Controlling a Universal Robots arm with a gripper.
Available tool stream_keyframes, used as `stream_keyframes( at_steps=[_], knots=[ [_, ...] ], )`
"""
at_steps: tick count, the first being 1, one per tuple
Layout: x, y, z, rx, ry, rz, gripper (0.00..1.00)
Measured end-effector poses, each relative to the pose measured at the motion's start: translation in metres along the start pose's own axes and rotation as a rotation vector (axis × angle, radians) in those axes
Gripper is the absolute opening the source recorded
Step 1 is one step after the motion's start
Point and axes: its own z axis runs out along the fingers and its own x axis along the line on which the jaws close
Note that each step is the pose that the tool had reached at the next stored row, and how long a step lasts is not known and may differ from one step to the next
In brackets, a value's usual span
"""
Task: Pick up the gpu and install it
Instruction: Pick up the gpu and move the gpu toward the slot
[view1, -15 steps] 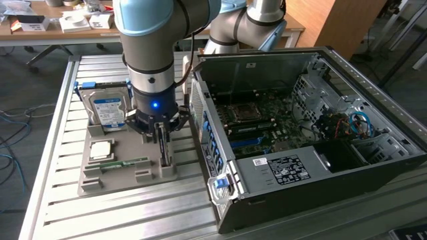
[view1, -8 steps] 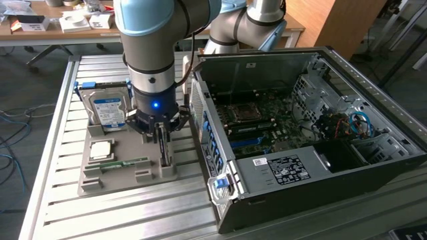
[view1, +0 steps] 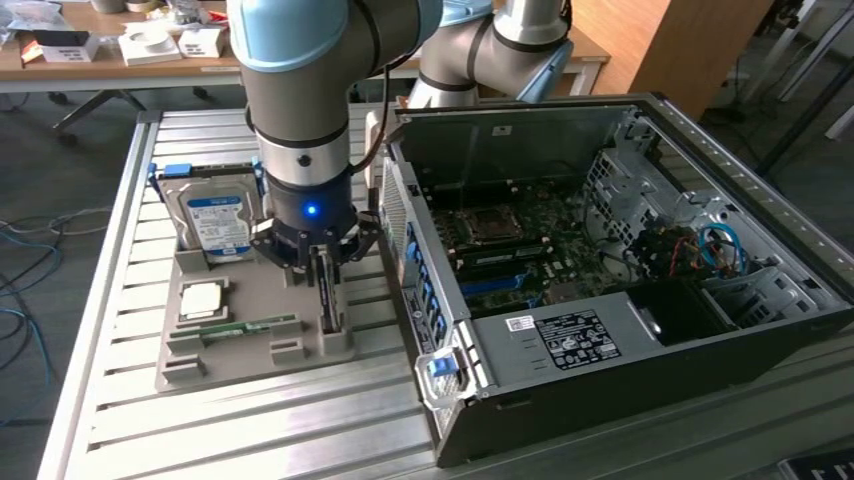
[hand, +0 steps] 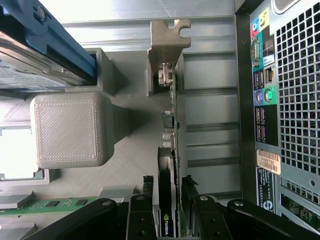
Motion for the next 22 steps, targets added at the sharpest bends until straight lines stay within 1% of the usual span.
stream_keyframes(
  at_steps=[6,7,8,9,10,18,22],
  knots=[
    [0.0,0.0,0.0,0.0,0.0,0.0,0.36],
    [0.0,0.0,0.0,0.0,0.0,0.0,0.35],
    [0.0,0.0,0.0,0.0,-0.0001,0.0,0.29],
    [0.0,0.0,0.0,0.0001,0.0001,0.0,0.29],
    [0.0,0.0,0.0,0.0001,0.0001,0.0,0.26],
    [0.0,0.0,0.0,0.0,0.0001,-0.001,0.26],
    [0.0,0.0,0.0,-0.0001,0.0005,-0.01,0.26]
  ],
)
